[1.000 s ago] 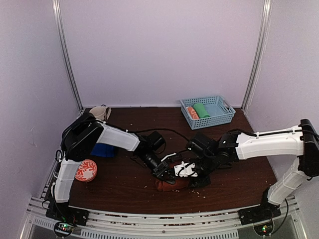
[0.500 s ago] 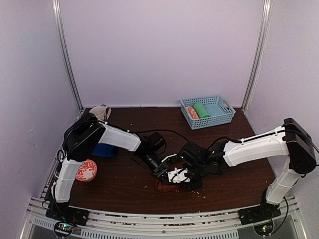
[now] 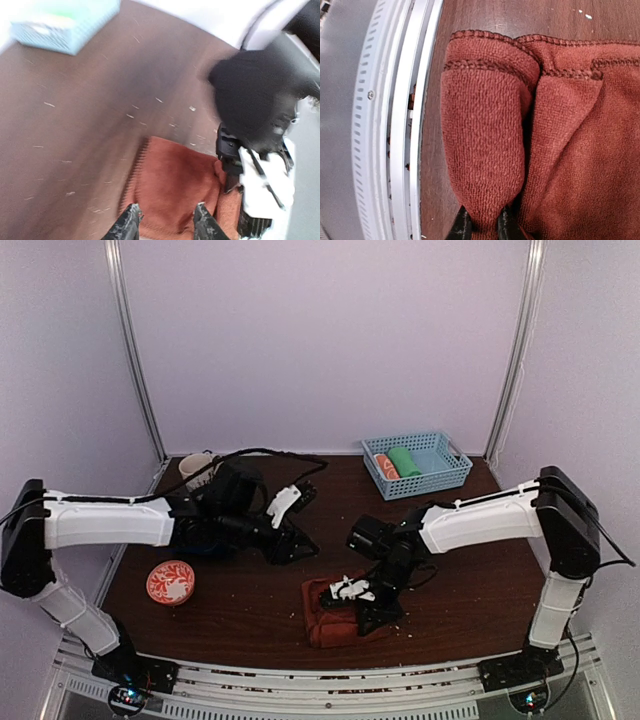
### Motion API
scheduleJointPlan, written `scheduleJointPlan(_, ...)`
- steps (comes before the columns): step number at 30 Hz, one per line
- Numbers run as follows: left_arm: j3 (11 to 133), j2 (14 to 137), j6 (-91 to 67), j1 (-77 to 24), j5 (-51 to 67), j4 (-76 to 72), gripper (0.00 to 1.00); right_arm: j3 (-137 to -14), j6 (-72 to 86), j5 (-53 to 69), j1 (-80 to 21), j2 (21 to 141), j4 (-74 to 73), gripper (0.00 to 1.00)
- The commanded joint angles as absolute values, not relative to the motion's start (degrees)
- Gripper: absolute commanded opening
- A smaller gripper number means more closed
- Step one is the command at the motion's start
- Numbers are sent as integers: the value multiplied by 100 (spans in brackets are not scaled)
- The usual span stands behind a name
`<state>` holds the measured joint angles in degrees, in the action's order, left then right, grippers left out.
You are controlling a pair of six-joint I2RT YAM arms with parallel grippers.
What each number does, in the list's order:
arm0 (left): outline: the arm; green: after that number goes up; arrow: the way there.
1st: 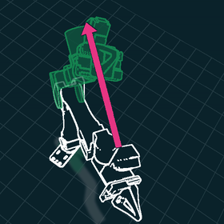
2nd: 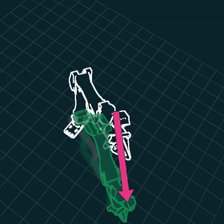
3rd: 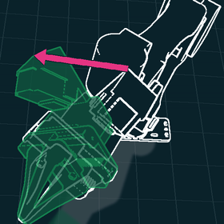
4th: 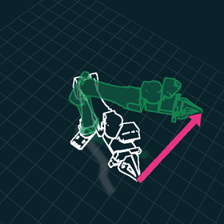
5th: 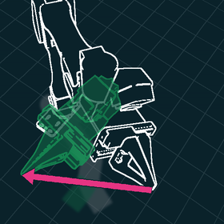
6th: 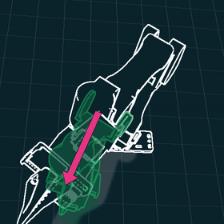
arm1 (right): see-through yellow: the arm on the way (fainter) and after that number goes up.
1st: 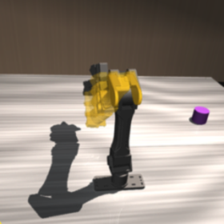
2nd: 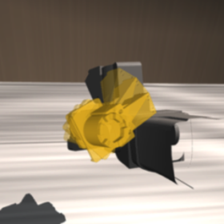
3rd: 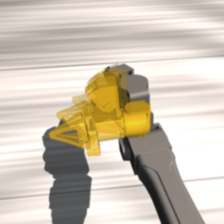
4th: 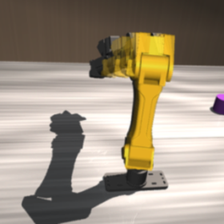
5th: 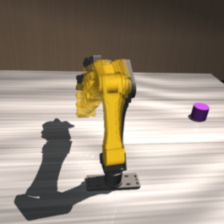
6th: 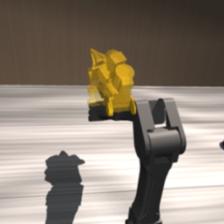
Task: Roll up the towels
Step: Roll the towel at the center of the board.
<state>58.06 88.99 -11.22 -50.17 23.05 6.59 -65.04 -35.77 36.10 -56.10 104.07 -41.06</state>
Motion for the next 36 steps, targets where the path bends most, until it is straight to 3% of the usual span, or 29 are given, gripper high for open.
scheduleJointPlan(1,4410,7912,-440,-5948,-19,-1056,39,-7136,-3485,4767,-4988,11371,-5304,2)
scheduleJointPlan(4,4088,7585,155,-6820,-783,-1423,41,-7766,-3779,4998,-4693,12136,-6060,1)
scheduleJointPlan(10,4714,8626,879,-7300,-174,-359,42,-8442,-3716,5060,-4438,12977,-6580,0)
scheduleJointPlan(23,5666,10454,1616,-7709,-708,236,39,-8492,-3619,5012,-4413,13060,-6547,0)
scheduleJointPlan(29,5748,10731,1502,-7752,-858,258,27,-8508,-3680,5120,-4417,12997,-6610,0)
scheduleJointPlan(35,5854,11083,1419,-7752,-1495,520,34,-8610,-3865,5259,-4414,12688,-6880,6)
scheduleJointPlan(36,5863,11116,1378,-7750,-1498,560,31,-8612,-3866,5256,-4413,12611,-6886,8)
